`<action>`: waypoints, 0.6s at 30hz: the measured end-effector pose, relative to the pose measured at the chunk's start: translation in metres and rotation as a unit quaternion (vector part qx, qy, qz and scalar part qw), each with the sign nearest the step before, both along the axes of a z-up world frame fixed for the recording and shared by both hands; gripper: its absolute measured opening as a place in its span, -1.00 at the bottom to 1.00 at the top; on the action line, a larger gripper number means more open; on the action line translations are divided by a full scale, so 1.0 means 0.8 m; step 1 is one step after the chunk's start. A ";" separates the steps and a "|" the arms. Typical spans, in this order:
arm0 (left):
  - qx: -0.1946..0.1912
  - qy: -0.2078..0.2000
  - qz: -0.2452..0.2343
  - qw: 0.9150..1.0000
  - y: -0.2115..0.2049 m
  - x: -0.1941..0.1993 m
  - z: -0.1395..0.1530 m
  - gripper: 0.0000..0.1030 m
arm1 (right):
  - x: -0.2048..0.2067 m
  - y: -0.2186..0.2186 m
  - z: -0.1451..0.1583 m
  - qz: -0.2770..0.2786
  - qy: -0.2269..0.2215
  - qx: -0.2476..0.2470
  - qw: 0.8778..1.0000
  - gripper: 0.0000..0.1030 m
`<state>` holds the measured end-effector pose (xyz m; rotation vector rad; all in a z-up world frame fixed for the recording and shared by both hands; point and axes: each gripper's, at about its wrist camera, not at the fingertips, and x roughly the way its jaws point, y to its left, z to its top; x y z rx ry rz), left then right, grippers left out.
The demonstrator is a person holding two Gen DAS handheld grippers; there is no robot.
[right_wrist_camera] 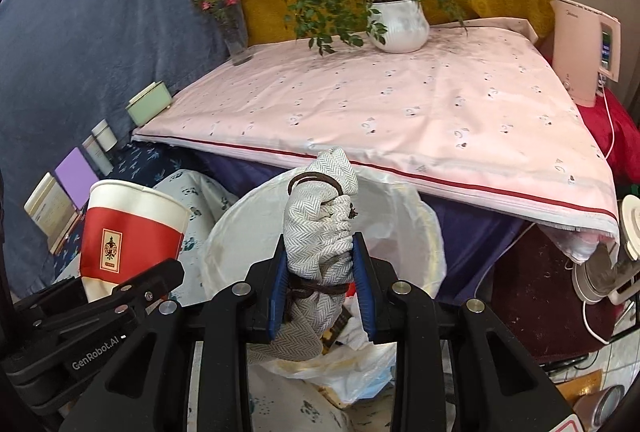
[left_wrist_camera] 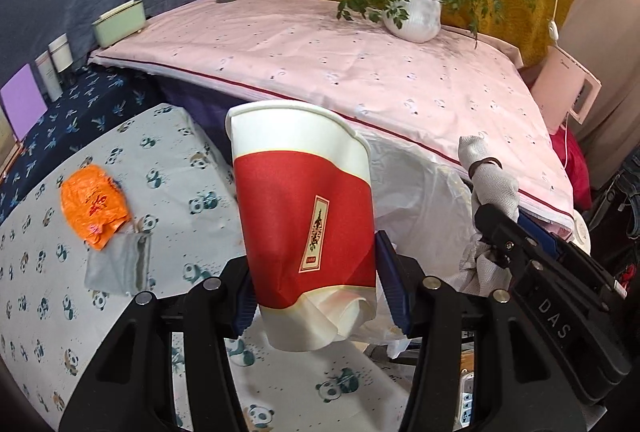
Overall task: Collect trash
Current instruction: 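Carry the cup and glove over the bin with both grippers, then open both grippers to drop the cup and glove into the bin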
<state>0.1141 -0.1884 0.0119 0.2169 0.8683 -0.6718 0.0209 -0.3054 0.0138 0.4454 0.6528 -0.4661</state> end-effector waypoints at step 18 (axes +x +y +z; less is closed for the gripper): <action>-0.001 0.004 0.002 1.000 -0.018 0.012 -0.012 0.39 | 0.002 -0.021 -0.012 -0.011 0.005 0.010 1.000 -0.44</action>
